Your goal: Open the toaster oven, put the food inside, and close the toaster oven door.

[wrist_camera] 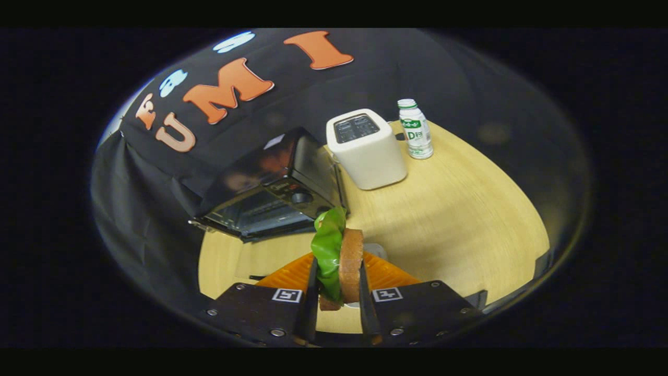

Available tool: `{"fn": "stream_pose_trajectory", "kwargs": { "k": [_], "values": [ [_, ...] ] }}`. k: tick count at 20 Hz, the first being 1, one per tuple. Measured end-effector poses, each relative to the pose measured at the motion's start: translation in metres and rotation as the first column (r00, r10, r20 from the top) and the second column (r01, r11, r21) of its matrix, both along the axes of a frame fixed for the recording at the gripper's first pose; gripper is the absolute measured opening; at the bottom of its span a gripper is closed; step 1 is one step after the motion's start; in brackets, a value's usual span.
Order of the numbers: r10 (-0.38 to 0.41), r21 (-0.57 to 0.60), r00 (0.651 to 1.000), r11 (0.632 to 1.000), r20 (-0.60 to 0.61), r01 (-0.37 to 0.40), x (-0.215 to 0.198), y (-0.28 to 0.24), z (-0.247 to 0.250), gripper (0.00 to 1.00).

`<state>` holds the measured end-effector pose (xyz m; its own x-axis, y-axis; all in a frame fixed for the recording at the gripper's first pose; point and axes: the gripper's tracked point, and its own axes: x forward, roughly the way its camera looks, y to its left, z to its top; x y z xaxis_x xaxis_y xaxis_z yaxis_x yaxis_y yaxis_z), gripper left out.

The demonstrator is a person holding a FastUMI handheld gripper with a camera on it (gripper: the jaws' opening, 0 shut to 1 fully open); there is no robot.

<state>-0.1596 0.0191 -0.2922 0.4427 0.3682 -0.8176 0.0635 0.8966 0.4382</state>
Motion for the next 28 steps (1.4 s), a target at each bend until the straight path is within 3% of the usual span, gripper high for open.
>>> {"fn": "stream_pose_trajectory", "kwargs": {
  "k": [9,15,22,28],
  "values": [
    [-0.031,0.163,0.999,0.986,0.035,0.025,0.021,0.086,0.006,0.35],
    [-0.102,0.289,0.994,0.953,0.039,0.086,0.048,0.136,0.002,0.34],
    [-0.145,0.339,0.989,0.931,0.004,0.135,0.061,0.192,-0.032,0.34],
    [-0.249,0.394,0.969,0.891,0.006,0.226,0.087,0.215,-0.049,0.34]
  ]
}}
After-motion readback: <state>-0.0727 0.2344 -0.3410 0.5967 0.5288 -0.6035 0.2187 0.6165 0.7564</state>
